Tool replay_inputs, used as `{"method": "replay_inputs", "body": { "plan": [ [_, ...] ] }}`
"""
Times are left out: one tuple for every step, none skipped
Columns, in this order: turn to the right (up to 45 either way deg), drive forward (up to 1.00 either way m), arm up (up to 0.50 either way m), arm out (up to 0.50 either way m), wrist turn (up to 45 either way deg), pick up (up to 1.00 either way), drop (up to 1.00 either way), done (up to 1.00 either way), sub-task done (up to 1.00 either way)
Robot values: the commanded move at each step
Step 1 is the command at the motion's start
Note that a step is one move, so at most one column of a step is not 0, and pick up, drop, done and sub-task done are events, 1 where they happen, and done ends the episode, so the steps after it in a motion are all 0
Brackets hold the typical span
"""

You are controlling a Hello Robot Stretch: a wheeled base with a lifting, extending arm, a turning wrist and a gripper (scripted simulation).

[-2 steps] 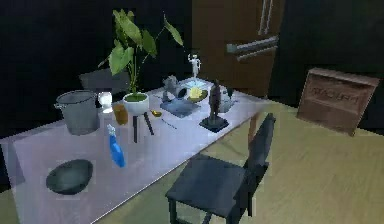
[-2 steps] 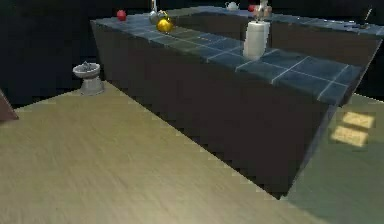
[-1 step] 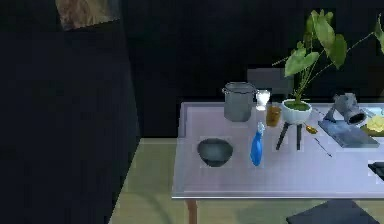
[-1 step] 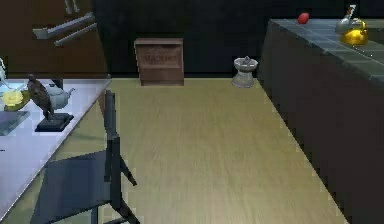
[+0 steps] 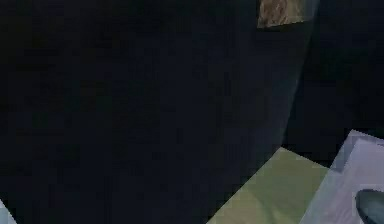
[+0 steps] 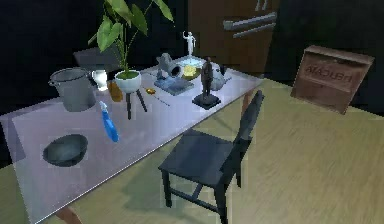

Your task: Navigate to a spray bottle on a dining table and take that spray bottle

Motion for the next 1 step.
{"method": "replay_inputs", "body": {
  "plan": [
    [-21.0,0.00,0.00,0.00,0.0,0.00,0.00,0.00,0.00]
  ]
}}
